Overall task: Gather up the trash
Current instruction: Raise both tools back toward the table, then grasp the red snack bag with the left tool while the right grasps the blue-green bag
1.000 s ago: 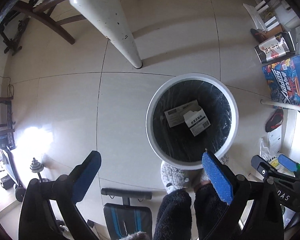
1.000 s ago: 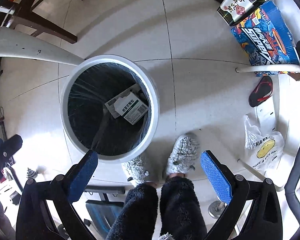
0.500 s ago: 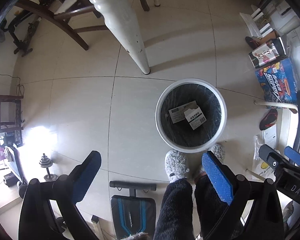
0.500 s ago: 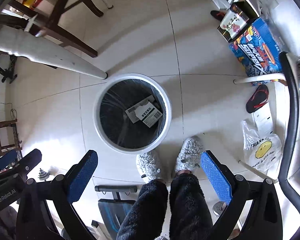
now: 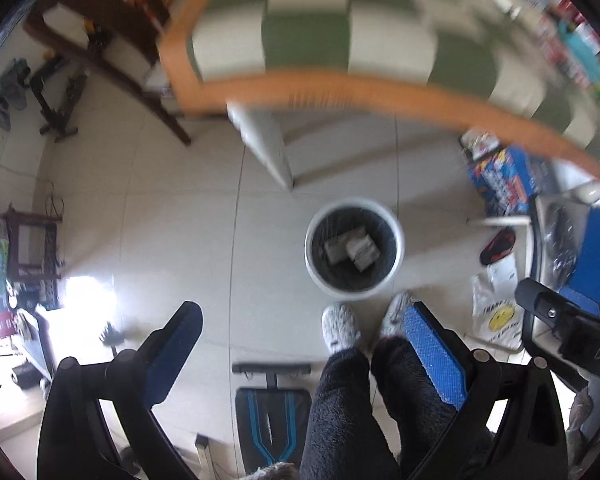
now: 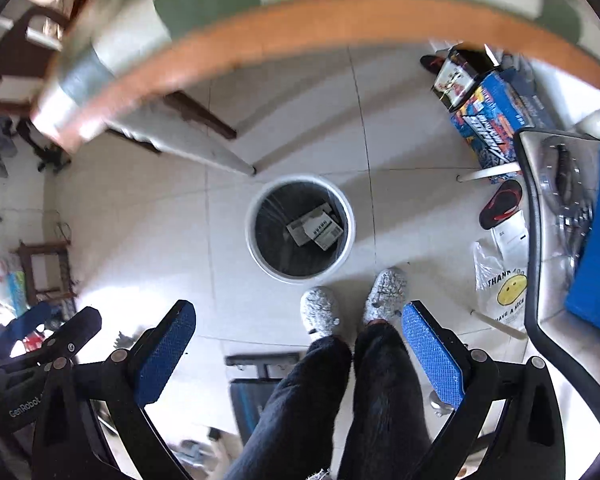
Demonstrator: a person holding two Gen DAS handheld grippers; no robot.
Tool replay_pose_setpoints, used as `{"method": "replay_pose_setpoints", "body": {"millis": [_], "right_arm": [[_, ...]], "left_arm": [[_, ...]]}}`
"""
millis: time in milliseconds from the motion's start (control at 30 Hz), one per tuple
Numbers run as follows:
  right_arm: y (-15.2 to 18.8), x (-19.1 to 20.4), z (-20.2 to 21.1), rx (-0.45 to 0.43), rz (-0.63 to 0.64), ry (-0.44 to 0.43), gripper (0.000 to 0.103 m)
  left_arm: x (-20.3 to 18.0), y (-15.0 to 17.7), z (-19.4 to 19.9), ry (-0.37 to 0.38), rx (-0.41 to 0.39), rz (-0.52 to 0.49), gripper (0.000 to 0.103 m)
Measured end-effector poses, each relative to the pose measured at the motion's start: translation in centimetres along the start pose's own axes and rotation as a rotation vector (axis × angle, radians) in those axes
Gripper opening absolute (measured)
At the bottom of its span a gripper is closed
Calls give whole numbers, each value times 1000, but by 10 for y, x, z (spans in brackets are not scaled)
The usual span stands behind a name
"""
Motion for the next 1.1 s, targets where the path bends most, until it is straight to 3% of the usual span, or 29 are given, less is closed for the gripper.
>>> {"method": "replay_pose_setpoints", "body": {"millis": [167,333,500,667,900,1033,1100], "right_arm": [[-38,-24,89,-104,-102,-40,103],[-90,-81,163,-237,-214,-23,103],[-146,-171,198,-278,-355,-17,103],[-207,-248,203,-270,-433,-47,102],[-289,-323,191,-283,-515,-80,101],[-343,-364,183,-325,-565,-76,101],[-366,-379,179,-342,-583,-59,101]], "left_arm": [[-39,-58,54,41,-116,-24,103],[-118,-136,85,127,-185,-95,103],[-201,-201,76,173,-159,-195,102],[-269,-258,31,214,-58,-242,101],[-323,-293,-35,175,69,-286,69],[-332,-299,-29,206,41,-241,35],[-334,-298,-26,163,26,-236,31]]}}
Point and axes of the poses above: each gripper's, at about its wrist camera, not at the fingertips, and z roughly against the way its jaws point, x to its left, y to its underside, the point moved 6 cm from there along -z, roughly the way its jaws point
